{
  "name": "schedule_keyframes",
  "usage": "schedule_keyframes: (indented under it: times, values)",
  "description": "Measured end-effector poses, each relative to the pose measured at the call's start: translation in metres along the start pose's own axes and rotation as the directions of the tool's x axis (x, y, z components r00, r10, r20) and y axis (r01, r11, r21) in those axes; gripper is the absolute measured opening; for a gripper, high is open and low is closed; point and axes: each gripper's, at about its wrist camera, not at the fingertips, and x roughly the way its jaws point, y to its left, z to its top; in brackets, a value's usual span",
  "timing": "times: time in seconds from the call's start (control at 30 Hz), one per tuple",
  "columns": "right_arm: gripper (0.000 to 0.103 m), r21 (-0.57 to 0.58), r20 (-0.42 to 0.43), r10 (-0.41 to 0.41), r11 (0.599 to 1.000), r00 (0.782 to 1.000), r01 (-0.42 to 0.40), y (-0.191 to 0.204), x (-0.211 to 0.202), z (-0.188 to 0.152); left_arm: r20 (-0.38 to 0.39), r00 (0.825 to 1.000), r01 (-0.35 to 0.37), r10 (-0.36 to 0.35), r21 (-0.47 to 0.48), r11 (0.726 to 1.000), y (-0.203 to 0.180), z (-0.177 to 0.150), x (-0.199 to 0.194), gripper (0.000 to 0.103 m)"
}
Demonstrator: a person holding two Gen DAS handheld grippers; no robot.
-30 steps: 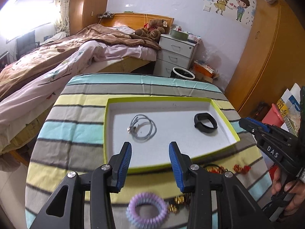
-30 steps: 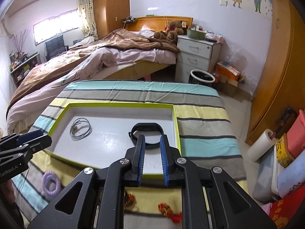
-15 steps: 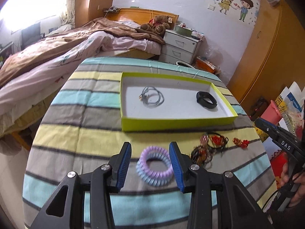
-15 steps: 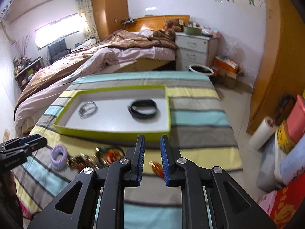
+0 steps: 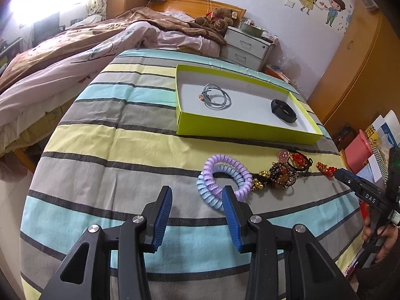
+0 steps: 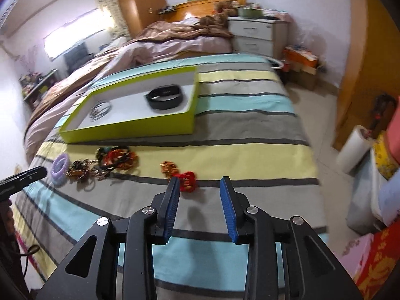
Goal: Organize jewelry
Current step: 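Close the right tool on the red beaded bracelet and lift it, then close the left tool on the purple coil hair tie while the right tool holds the bracelet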
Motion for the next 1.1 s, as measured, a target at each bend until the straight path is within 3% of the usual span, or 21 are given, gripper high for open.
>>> schedule_keyframes:
  times: [0.2,0.63,0.67,0.7,0.8,1.1]
  values:
    - [0.044,-0.066,0.0,0.027,0.997,1.0,-0.027,0.013,0.011,0.006,0.0,1.0,-0.011,0.011,-0.011,1.0,0.004,0.0,0.0,0.041]
    - [0.044,-0.157,-0.06,-0.02,0.988,0.998,0.01,0.029,0.032,0.009,-0.015,1.0,-0.004,0.004,-0.021,1.0,0.006,-0.002,0.003,0.042]
    - [0.043,-0.162,-0.059,-0.026,0.987,0.998,0.016,0.03,0.032,0.008,-0.017,1.0,-0.002,0.002,-0.02,1.0,0.006,-0.002,0.004,0.042]
    - [0.034,-0.169,-0.058,-0.033,0.985,0.998,0.022,0.031,0.032,0.008,-0.019,1.0,-0.003,0.002,-0.021,1.0,0.006,-0.002,0.004,0.042]
    - [0.018,-0.181,-0.051,-0.04,0.983,0.998,0.03,0.033,0.029,0.006,-0.021,1.0,-0.002,0.002,-0.018,1.0,0.004,-0.002,0.005,0.042]
    - [0.015,-0.135,-0.01,-0.049,0.99,0.999,0.047,0.027,0.017,0.004,-0.024,1.0,0.014,-0.014,-0.005,1.0,0.001,0.011,0.011,0.042]
